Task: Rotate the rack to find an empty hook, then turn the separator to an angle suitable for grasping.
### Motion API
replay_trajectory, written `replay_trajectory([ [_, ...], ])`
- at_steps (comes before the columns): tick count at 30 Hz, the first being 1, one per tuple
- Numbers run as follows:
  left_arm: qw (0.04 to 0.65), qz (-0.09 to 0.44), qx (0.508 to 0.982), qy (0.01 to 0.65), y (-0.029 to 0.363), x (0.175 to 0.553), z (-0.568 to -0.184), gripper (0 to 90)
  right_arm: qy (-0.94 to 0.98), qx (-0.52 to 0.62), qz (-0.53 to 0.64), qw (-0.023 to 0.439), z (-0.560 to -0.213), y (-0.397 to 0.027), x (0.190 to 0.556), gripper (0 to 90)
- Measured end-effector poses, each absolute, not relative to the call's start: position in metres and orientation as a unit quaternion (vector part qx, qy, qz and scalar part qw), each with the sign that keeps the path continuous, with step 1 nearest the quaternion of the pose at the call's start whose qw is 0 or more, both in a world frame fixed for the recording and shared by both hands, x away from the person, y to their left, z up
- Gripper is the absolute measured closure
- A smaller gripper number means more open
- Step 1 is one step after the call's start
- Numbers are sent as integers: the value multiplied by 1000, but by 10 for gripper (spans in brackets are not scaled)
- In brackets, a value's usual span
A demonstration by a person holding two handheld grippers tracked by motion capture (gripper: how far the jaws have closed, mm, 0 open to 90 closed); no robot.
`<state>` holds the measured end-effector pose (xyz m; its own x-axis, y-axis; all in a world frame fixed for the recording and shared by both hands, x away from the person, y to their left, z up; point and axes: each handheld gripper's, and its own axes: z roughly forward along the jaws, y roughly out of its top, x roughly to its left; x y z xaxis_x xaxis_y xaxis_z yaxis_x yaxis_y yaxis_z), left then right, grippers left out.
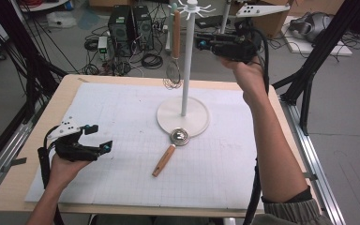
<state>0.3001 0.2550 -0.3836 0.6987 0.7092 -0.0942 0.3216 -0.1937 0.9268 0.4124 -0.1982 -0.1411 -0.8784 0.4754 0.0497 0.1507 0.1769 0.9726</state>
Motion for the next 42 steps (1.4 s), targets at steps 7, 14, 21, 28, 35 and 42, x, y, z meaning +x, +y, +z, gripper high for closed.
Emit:
replay_trajectory([
  [7,533,182,752,343,255,300,-384,117,756,211,605,133,-150,-197,411,676],
  [14,531,180,754,343,253,300,-385,117,749,222,611,127,-161,-198,410,565],
  [21,530,178,756,341,252,302,-385,117,753,240,601,123,-193,-200,408,467],
  [28,529,174,758,339,249,303,-387,117,744,255,604,124,-219,-209,401,391],
  [35,527,170,761,339,246,302,-387,117,737,258,610,135,-235,-216,390,333],
  [42,526,170,762,339,245,302,-387,117,746,268,593,140,-252,-217,380,271],
])
